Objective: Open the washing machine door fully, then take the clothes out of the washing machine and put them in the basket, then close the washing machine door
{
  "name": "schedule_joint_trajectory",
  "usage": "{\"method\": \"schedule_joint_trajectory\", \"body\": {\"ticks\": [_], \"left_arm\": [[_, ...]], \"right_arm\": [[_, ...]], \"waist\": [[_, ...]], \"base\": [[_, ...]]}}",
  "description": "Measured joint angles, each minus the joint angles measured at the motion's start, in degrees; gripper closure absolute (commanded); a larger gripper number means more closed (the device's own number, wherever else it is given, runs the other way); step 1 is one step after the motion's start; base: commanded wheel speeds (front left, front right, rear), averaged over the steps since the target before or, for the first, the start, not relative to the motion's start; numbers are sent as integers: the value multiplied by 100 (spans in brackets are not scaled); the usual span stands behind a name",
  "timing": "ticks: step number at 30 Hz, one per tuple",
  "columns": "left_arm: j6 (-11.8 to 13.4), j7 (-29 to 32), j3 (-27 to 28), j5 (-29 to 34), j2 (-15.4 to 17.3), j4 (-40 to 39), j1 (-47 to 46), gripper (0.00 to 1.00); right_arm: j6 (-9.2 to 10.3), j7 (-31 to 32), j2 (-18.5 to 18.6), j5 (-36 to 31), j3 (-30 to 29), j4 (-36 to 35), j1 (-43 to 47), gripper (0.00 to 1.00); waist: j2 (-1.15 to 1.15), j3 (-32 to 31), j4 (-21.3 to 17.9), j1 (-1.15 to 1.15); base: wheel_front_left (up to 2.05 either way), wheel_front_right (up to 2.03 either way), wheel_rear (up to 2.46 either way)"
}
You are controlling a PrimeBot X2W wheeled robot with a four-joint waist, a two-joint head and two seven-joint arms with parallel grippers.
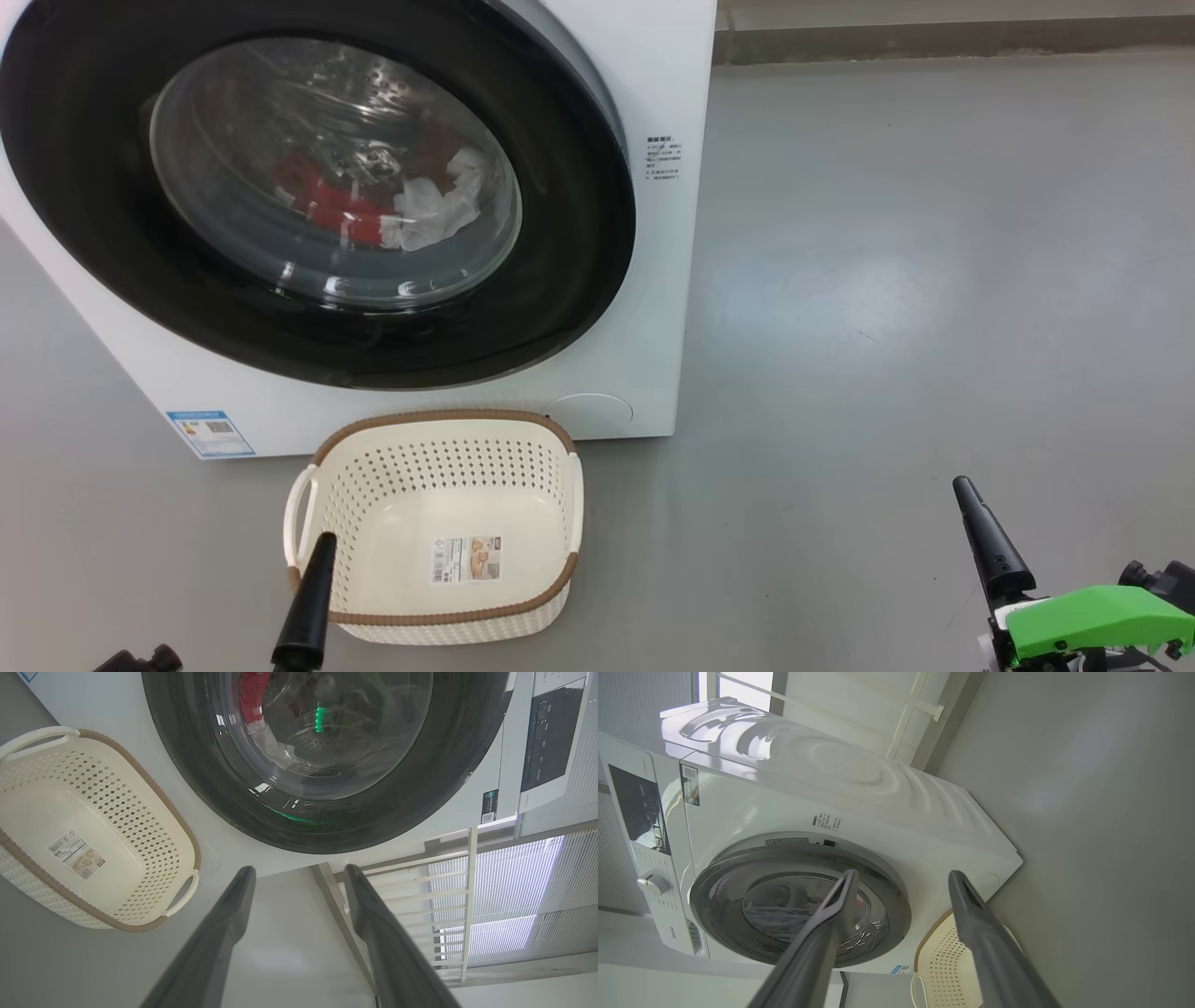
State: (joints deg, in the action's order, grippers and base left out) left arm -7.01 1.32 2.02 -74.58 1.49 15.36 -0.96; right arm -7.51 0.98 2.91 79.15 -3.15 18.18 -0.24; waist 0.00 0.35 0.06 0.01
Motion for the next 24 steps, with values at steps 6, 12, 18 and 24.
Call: {"method": "schedule_joint_trajectory", "body": {"ticks": [6, 12, 18, 24], "left_arm": [[0, -100, -10, 542, 0, -65, 5, 0], [60, -198, -55, 1039, 1, -183, 23, 0], [70, -300, -148, 1475, 2, -231, 110, 0], [103, -392, -199, 1911, 3, -308, 111, 0]], "right_arm": [[0, -110, 19, -456, 19, -38, 4, 0], [0, -209, 32, -866, 38, -78, 9, 0], [0, -302, 35, -1249, 54, -130, 30, 0], [0, -396, 37, -1614, 75, -163, 43, 0]], "waist": [[0, 10, -5, 0], [0, 28, -5, 0], [0, 44, 3, 0], [0, 46, 9, 0]], "base": [[0, 0, 0], [0, 0, 0], [0, 0, 0], [0, 0, 0]]}}
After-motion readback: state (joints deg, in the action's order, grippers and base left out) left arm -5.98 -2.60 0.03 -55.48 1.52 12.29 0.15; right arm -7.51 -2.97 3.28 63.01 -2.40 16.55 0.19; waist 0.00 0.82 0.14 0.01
